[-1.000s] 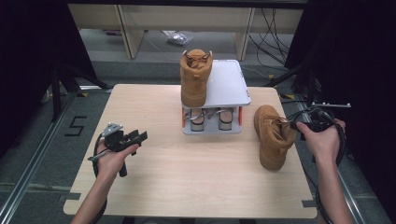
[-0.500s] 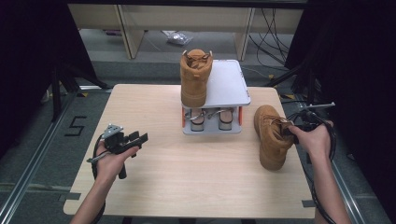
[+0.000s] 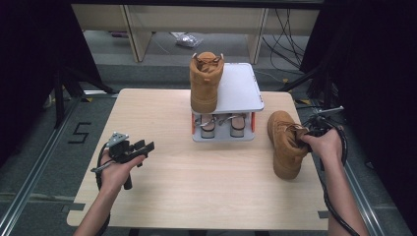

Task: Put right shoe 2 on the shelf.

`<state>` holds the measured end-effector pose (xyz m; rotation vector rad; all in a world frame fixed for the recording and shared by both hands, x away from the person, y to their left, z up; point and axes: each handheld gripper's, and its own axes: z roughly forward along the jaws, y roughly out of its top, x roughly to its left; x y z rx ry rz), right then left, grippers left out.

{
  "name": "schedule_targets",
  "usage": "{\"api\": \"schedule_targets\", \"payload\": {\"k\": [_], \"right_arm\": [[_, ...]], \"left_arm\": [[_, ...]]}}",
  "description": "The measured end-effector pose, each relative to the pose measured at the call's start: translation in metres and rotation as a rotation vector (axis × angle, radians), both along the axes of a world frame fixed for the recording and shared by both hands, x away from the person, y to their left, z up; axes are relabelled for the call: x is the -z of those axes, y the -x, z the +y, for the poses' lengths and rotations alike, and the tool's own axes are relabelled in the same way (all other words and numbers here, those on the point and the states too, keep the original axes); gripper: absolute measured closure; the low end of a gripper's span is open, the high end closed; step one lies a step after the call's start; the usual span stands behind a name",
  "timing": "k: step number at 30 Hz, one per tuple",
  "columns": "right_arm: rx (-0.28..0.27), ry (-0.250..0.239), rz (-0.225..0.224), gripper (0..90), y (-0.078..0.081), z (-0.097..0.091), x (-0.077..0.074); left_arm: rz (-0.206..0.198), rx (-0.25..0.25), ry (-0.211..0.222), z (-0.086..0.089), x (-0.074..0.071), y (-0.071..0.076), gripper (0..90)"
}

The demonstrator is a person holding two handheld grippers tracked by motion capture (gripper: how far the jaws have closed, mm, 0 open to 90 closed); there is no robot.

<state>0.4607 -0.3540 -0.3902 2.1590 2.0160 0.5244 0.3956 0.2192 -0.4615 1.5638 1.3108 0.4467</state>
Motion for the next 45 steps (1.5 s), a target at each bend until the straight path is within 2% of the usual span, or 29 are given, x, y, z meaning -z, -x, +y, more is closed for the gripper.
{"api": "schedule_targets", "payload": {"k": [3,4,5,6,7,9,12,15,16,18,19,21,22,24,25,27,28,32,33,34,35,39,40,41,42,44,45], "right_arm": [[0.015,-0.019,0.002,79.5,-0.001,-0.003,0.000],[0.061,-0.056,0.005,80.0,0.000,-0.001,-0.001],[0.033,-0.050,-0.009,80.6,0.000,-0.005,0.000],[0.056,-0.083,-0.013,81.1,0.000,-0.006,0.000],[0.095,-0.100,0.007,81.5,0.000,-0.005,-0.001],[0.076,-0.106,-0.031,82.2,0.001,-0.010,-0.001],[0.094,-0.124,-0.062,82.7,0.001,-0.012,-0.001],[0.111,-0.149,-0.063,83.1,0.000,-0.014,-0.002],[0.128,-0.184,-0.073,83.3,0.001,-0.014,-0.003],[0.135,-0.191,-0.070,83.4,0.001,-0.015,-0.003],[0.144,-0.168,-0.056,83.4,0.001,-0.015,-0.005],[0.158,-0.195,-0.069,83.6,0.001,-0.016,-0.005],[0.135,-0.217,-0.085,83.7,0.001,-0.018,-0.004],[0.155,-0.251,-0.091,83.8,0.001,-0.017,-0.006],[0.141,-0.254,-0.110,83.7,0.001,-0.017,-0.005],[0.154,-0.270,-0.098,83.8,0.000,-0.017,-0.009],[0.143,-0.262,-0.113,83.8,0.000,-0.018,-0.009],[0.166,-0.282,-0.131,83.9,0.000,-0.016,-0.017],[0.170,-0.257,-0.139,83.8,0.000,-0.015,-0.019],[0.152,-0.252,-0.141,83.9,0.000,-0.017,-0.021],[0.176,-0.271,-0.142,83.9,0.000,-0.015,-0.024],[0.201,-0.287,-0.155,83.9,-0.001,-0.012,-0.035],[0.176,-0.294,-0.175,83.9,-0.001,-0.014,-0.036],[0.192,-0.282,-0.170,83.9,-0.002,-0.012,-0.039],[0.204,-0.290,-0.182,83.9,-0.002,-0.011,-0.041],[0.188,-0.293,-0.188,83.9,-0.002,-0.011,-0.046],[0.184,-0.318,-0.200,83.9,-0.003,-0.010,-0.048]], "left_arm": [[0.002,0.004,0.004,-0.001,0.001,0.000,53.4],[0.004,0.006,0.004,-0.001,0.002,-0.001,53.4],[0.005,0.006,0.005,-0.001,0.002,-0.001,53.4],[0.007,0.009,0.008,-0.001,0.003,-0.001,53.4],[0.008,0.006,0.008,-0.001,0.003,-0.001,53.4],[0.009,0.002,0.009,0.000,0.003,-0.001,53.4],[0.012,0.002,0.010,0.000,0.004,-0.002,53.4],[0.015,-0.002,0.013,0.001,0.006,-0.001,53.4],[0.016,-0.004,0.015,0.001,0.006,-0.001,53.4],[0.016,0.000,0.017,0.002,0.007,-0.002,53.4],[0.015,0.001,0.017,0.003,0.007,-0.002,53.4],[0.016,-0.008,0.015,0.003,0.006,-0.001,53.4],[0.017,-0.009,0.013,0.004,0.006,-0.001,53.4],[0.018,-0.008,0.011,0.004,0.006,-0.001,53.4],[0.016,-0.009,0.012,0.004,0.006,-0.001,53.4],[0.016,-0.011,0.013,0.005,0.006,-0.001,53.4],[0.015,-0.011,0.015,0.005,0.007,-0.001,53.4],[0.016,-0.010,0.019,0.006,0.007,-0.001,53.5],[0.016,-0.011,0.020,0.006,0.008,-0.001,53.5],[0.018,-0.017,0.016,0.006,0.007,0.000,53.5],[0.020,-0.021,0.014,0.007,0.007,0.000,53.5],[0.014,-0.020,0.021,0.008,0.008,0.000,53.5],[0.015,-0.017,0.025,0.008,0.008,0.000,53.5],[0.018,-0.022,0.021,0.009,0.009,0.001,53.4],[0.019,-0.021,0.018,0.009,0.009,0.001,53.5],[0.026,-0.027,0.019,0.010,0.010,0.001,53.5],[0.026,-0.029,0.023,0.011,0.011,0.001,53.5]]}}
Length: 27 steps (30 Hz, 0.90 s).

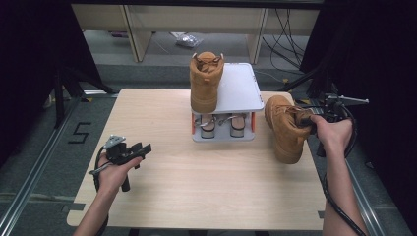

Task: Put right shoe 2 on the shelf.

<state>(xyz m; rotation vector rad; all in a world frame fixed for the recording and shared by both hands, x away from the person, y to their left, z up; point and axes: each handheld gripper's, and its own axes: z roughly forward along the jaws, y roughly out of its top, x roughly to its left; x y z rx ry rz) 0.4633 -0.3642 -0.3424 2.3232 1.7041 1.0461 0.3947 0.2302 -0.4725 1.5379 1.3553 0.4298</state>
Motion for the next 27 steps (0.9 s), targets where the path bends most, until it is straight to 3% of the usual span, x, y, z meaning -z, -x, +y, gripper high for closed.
{"api": "schedule_targets", "payload": {"k": [3,7,8,13,15,23,27], "right_arm": [[0.022,0.021,0.001,83.9,-0.003,0.003,-0.006],[0.045,-0.011,-0.012,83.9,-0.005,0.006,-0.014],[0.027,0.009,-0.025,83.9,-0.006,0.005,-0.015],[0.030,0.012,-0.052,83.9,-0.008,0.008,-0.025],[0.041,0.008,-0.054,84.0,-0.009,0.010,-0.029],[0.030,-0.019,-0.132,84.1,-0.014,0.011,-0.042],[0.038,-0.019,-0.140,84.0,-0.016,0.013,-0.049]], "left_arm": [[0.001,-0.001,-0.002,0.001,0.001,0.000,53.5],[0.001,-0.004,-0.001,0.002,0.001,0.000,53.5],[0.002,-0.006,-0.002,0.003,0.001,0.000,53.5],[0.001,-0.005,0.002,0.002,0.001,0.001,53.5],[0.002,-0.003,0.001,0.003,0.001,0.001,53.5],[0.002,-0.007,-0.001,0.004,0.002,0.001,53.5],[0.005,-0.008,0.000,0.005,0.003,0.002,53.5]]}}
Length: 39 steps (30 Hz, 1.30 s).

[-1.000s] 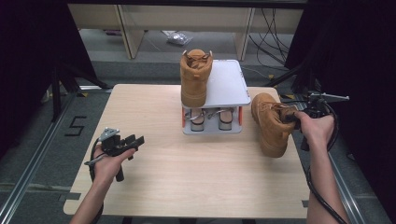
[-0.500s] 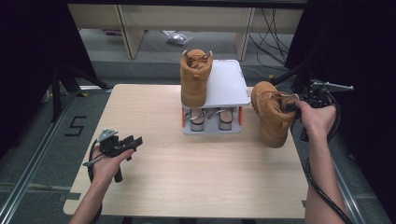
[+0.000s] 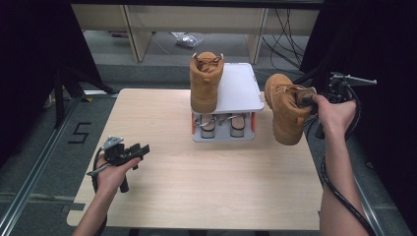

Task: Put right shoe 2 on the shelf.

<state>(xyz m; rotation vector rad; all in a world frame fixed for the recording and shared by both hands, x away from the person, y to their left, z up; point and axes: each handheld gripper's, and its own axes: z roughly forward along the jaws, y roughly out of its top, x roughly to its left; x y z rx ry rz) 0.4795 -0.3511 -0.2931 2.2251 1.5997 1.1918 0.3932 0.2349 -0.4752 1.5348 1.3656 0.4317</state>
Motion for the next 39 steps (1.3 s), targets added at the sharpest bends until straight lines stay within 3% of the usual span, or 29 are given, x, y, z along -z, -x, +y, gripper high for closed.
{"api": "schedule_targets", "payload": {"k": [7,8,9,11,16,24,25,26,30,39], "right_arm": [[0.011,-0.003,-0.022,84.0,-0.002,0.002,-0.009],[-0.001,0.016,-0.034,84.0,-0.003,0.001,-0.009],[0.011,-0.014,-0.029,84.0,-0.003,0.003,-0.011],[0.009,-0.014,-0.035,84.0,-0.004,0.003,-0.013],[-0.002,0.022,-0.070,84.0,-0.006,0.003,-0.015],[0.009,-0.040,-0.073,83.9,-0.008,0.008,-0.023],[0.007,-0.028,-0.097,83.9,-0.009,0.008,-0.022],[0.009,-0.043,-0.079,83.9,-0.010,0.009,-0.024],[0.006,-0.042,-0.107,83.9,-0.013,0.012,-0.026],[-0.006,-0.059,-0.124,83.7,-0.020,0.025,-0.033]], "left_arm": [[-0.001,0.003,0.002,0.001,0.001,0.000,53.5],[-0.001,0.004,0.001,0.001,0.000,0.000,53.5],[-0.001,0.004,0.001,0.001,0.000,0.000,53.5],[0.000,0.003,0.000,0.001,0.000,0.000,53.5],[-0.002,0.005,0.004,0.000,0.000,-0.001,53.5],[-0.002,0.006,0.005,-0.001,0.000,0.000,53.5],[0.000,0.000,0.000,-0.001,0.000,0.000,53.5],[0.000,0.000,-0.001,0.000,0.000,0.000,53.5],[0.000,0.006,0.001,0.001,0.000,0.000,53.5],[0.006,0.000,0.000,0.001,0.002,0.001,53.5]]}}
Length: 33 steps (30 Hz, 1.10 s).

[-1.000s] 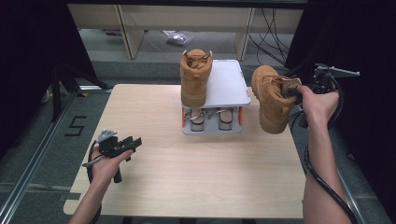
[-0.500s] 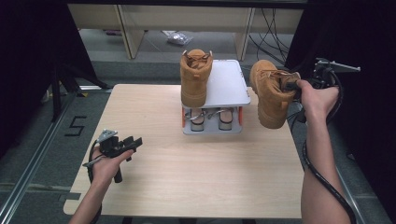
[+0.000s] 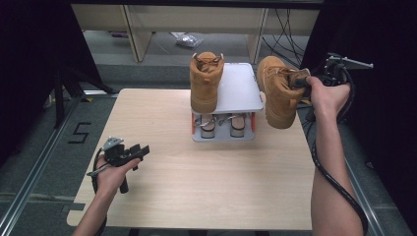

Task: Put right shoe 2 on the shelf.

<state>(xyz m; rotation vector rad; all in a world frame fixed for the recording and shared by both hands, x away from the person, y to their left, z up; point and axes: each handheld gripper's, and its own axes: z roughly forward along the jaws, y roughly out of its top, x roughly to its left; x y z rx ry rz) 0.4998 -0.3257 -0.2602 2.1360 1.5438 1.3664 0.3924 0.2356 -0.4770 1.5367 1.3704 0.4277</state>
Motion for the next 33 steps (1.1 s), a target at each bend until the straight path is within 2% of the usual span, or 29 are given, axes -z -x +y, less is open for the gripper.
{"api": "schedule_targets", "payload": {"k": [2,3,4,5,8,9,11,13,14,22,33], "right_arm": [[-0.006,0.009,-0.007,83.6,-0.002,0.004,-0.002],[-0.003,-0.002,0.005,83.6,-0.002,0.007,-0.004],[-0.004,0.010,-0.009,83.6,-0.004,0.008,-0.004],[-0.006,0.011,0.001,83.6,-0.005,0.010,-0.006],[-0.010,0.018,-0.003,83.8,-0.007,0.012,-0.008],[-0.009,0.014,0.010,83.9,-0.007,0.013,-0.009],[-0.012,0.028,0.000,84.0,-0.008,0.013,-0.010],[-0.008,0.011,0.010,84.0,-0.007,0.012,-0.011],[-0.010,0.017,-0.011,84.0,-0.007,0.010,-0.010],[-0.004,0.007,-0.024,83.9,-0.006,0.010,-0.018],[-0.036,-0.015,-0.022,83.8,-0.015,0.028,-0.018]], "left_arm": [[-0.003,0.001,-0.002,0.001,0.000,0.000,53.4],[-0.003,0.002,-0.003,0.001,0.000,0.000,53.4],[-0.004,0.003,-0.002,0.002,0.000,0.000,53.4],[0.000,-0.001,-0.005,0.002,-0.001,0.000,53.4],[-0.004,0.001,-0.001,0.002,-0.001,0.000,53.4],[-0.004,0.004,-0.001,0.002,-0.001,0.000,53.4],[-0.003,0.003,-0.002,0.002,-0.001,0.000,53.4],[-0.003,-0.001,-0.003,0.002,0.000,0.000,53.4],[-0.003,0.000,-0.003,0.002,0.000,0.000,53.4],[-0.007,0.004,-0.006,-0.001,-0.003,0.000,53.4],[-0.004,0.001,-0.006,0.001,-0.002,0.000,53.4]]}}
